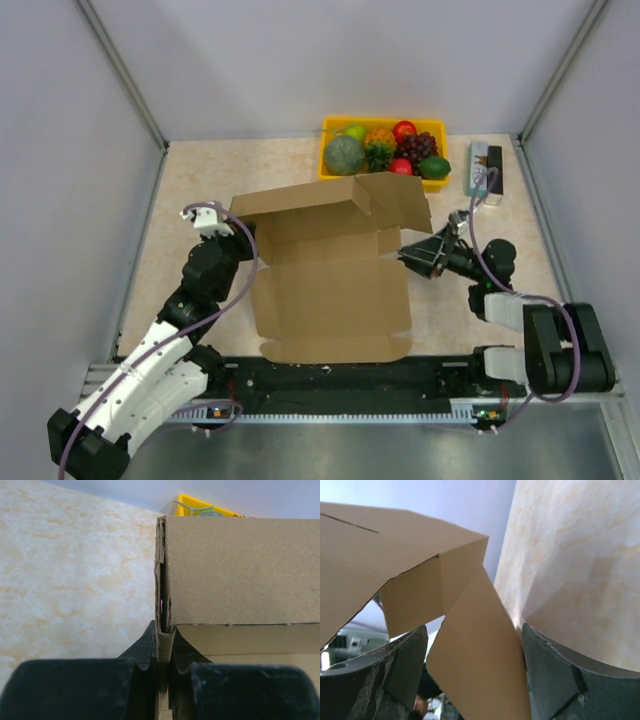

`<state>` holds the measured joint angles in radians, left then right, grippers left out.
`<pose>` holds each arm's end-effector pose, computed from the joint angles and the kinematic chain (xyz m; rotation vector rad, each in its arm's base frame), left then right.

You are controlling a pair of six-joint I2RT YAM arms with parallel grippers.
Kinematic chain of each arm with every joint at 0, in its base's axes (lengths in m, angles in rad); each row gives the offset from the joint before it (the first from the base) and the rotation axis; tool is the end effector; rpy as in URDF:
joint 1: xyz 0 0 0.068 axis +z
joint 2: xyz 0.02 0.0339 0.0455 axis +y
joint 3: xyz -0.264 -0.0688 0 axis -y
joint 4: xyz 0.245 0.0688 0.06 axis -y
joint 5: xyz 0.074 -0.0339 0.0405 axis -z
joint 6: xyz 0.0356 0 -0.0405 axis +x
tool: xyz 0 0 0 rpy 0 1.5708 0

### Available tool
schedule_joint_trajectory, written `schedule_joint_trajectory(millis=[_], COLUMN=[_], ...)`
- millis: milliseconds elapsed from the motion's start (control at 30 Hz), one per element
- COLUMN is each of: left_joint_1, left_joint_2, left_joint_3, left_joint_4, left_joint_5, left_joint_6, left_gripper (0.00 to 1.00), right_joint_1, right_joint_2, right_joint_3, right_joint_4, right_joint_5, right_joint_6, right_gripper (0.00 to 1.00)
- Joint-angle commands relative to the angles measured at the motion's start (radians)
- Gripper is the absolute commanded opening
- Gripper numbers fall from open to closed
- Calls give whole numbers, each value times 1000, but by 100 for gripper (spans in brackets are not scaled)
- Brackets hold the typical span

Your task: Fold the paper box

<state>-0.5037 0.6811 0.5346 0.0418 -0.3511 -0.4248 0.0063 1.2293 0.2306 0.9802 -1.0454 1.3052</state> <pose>0.1573 -0.0727 0.2921 -0.1999 1.6733 -0.4070 0.2063 0.0321 0.1871 0.2579 1.9030 1.7639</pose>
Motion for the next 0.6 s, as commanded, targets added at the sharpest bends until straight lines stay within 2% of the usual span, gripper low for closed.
schedule_joint_trajectory(millis=[0, 100, 167, 567], left_joint_1=[-1, -1, -1, -1], left_joint_2=[-11, -11, -12, -37], left_joint_3=[5, 1, 1, -7], left_joint_4=[29, 36, 36, 40], left_joint_5=[64, 73, 81, 110], left_joint_6=[-38, -38, -38, -54], left_gripper=[0, 0, 0, 0], right_joint_1=[84, 107, 142, 153], right_joint_2=[130, 222, 219, 185], right_joint_3=[30, 41, 50, 98], right_joint_4=[539, 629, 629, 629], right_joint_5=[-28, -19, -8, 15], right_joint_6=[187, 236, 218, 272], right_gripper=[76, 75, 75, 75])
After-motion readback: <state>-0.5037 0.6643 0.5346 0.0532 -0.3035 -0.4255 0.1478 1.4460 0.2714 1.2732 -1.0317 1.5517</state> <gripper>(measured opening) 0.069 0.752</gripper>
